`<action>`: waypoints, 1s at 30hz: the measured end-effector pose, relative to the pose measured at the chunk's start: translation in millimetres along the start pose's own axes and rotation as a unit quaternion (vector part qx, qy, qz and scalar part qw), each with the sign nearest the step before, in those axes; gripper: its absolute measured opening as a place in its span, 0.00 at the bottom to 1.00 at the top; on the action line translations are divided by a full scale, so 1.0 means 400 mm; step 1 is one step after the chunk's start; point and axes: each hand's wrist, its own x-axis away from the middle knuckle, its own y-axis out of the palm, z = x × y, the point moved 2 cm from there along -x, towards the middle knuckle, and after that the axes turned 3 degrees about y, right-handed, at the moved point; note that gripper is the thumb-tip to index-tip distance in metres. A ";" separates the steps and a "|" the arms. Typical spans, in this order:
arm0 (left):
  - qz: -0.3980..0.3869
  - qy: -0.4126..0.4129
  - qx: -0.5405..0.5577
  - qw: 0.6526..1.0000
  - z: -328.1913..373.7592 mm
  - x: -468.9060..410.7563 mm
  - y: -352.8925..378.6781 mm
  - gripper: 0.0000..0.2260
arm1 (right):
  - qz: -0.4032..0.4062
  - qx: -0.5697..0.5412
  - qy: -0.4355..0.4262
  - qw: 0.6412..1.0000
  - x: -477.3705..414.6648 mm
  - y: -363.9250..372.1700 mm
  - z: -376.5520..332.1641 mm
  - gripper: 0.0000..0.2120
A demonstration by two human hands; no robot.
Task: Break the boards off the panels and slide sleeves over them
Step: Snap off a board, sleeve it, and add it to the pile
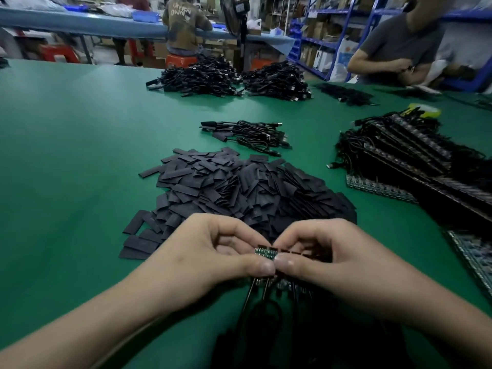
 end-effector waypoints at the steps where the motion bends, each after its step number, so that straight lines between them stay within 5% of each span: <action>1: 0.003 -0.003 0.003 1.000 0.000 0.001 -0.001 0.17 | 0.002 -0.009 0.003 1.000 -0.001 0.003 0.003 0.05; 19: 0.005 -0.010 0.087 0.996 0.008 0.007 -0.001 0.07 | -0.025 -0.152 -0.032 0.988 -0.005 0.028 0.007 0.08; 30: -0.037 -0.002 0.129 0.991 0.013 0.015 -0.004 0.11 | -0.071 -0.243 -0.040 0.967 -0.008 0.037 0.007 0.03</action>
